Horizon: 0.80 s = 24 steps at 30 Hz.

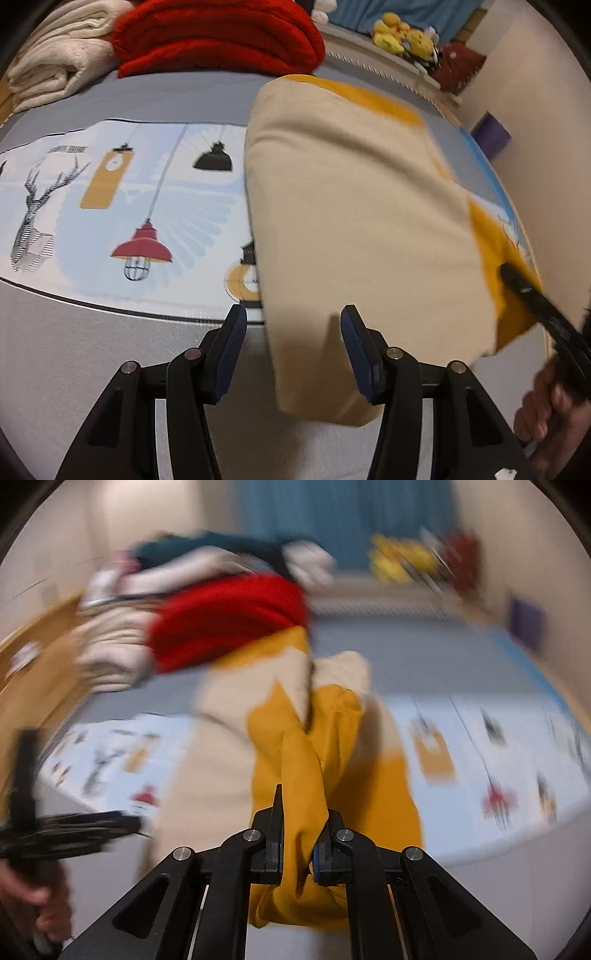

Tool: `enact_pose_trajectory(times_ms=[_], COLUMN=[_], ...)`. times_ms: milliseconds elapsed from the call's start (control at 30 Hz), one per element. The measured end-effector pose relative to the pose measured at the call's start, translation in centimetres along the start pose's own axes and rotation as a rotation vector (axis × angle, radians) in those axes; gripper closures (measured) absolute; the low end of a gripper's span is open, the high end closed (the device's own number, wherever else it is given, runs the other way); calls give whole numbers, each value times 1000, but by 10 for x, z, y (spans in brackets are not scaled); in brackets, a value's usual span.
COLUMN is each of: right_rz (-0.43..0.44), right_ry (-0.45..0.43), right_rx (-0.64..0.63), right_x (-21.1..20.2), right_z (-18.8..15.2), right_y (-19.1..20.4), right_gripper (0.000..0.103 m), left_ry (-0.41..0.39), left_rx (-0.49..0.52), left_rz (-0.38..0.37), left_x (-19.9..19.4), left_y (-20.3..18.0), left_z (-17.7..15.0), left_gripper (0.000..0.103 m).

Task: Fold large clothes

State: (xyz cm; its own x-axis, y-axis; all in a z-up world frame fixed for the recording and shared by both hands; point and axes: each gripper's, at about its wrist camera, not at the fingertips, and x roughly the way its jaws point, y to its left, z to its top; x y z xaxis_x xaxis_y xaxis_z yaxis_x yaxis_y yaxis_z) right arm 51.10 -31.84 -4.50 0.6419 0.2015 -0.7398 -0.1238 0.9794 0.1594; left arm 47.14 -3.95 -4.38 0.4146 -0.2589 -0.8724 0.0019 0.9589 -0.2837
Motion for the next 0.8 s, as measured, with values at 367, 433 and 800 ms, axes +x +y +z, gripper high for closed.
enact_pose_trajectory(times_ms=[367,433,800], right_rz=[-137,-162,-163], right_ry=[84,190,64], right_rx=[93,155,266], right_x=[14,34,6], right_z=[-18,-31,-23], right_y=[-45,-64,-82], right_gripper=[94,94,75], left_ry=[124,175,167], left_rx=[147,164,271], left_rz=[-50,-50,33], left_x=[31,44,58], left_y=[-26,-29,-34], left_z=[-18,-26,-35], left_gripper=[50,50,49])
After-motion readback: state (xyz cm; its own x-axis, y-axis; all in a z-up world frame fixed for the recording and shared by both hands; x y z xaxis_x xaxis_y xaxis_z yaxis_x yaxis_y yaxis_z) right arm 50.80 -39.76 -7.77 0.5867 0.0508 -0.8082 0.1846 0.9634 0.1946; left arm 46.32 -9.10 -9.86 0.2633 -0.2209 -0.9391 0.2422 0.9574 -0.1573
